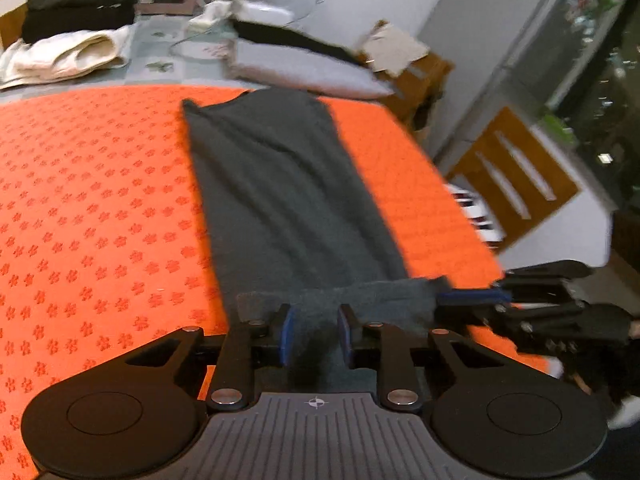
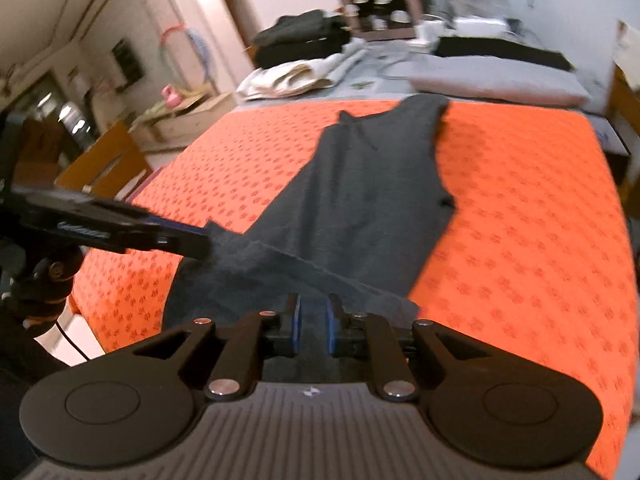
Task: Fold clothes
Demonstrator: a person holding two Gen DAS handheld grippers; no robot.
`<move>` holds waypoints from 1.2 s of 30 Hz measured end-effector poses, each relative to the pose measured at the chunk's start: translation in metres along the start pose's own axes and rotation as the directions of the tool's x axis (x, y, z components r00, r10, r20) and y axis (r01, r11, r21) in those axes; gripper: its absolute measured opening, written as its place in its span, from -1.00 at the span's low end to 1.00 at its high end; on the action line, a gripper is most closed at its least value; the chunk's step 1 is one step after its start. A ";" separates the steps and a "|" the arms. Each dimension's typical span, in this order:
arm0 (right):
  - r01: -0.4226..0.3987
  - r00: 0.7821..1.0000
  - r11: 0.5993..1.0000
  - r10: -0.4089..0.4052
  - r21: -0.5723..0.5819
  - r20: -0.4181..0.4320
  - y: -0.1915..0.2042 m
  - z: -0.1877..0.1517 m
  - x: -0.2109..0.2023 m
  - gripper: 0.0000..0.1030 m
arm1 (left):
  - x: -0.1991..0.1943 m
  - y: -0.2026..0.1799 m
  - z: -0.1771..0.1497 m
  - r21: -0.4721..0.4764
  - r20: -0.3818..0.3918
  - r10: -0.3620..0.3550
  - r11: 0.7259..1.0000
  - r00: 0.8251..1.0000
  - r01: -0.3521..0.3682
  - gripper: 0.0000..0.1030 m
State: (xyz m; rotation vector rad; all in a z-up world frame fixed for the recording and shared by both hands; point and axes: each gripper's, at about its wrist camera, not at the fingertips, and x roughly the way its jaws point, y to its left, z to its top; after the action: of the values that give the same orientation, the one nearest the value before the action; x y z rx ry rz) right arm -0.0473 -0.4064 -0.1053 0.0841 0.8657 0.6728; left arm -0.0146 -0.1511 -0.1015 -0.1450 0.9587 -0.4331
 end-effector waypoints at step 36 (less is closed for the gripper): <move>-0.112 0.991 0.755 0.036 -0.646 -0.130 0.084 -0.049 0.018 -0.10 | -0.030 -0.048 -0.054 0.493 -0.011 -0.050 0.869 0.999 0.048 0.38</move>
State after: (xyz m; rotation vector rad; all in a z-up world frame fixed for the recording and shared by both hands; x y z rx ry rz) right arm -0.1181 -0.3389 -0.1218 -0.5638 0.6896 1.0348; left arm -0.0877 -0.1785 -0.0948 0.2979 0.8151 -0.7128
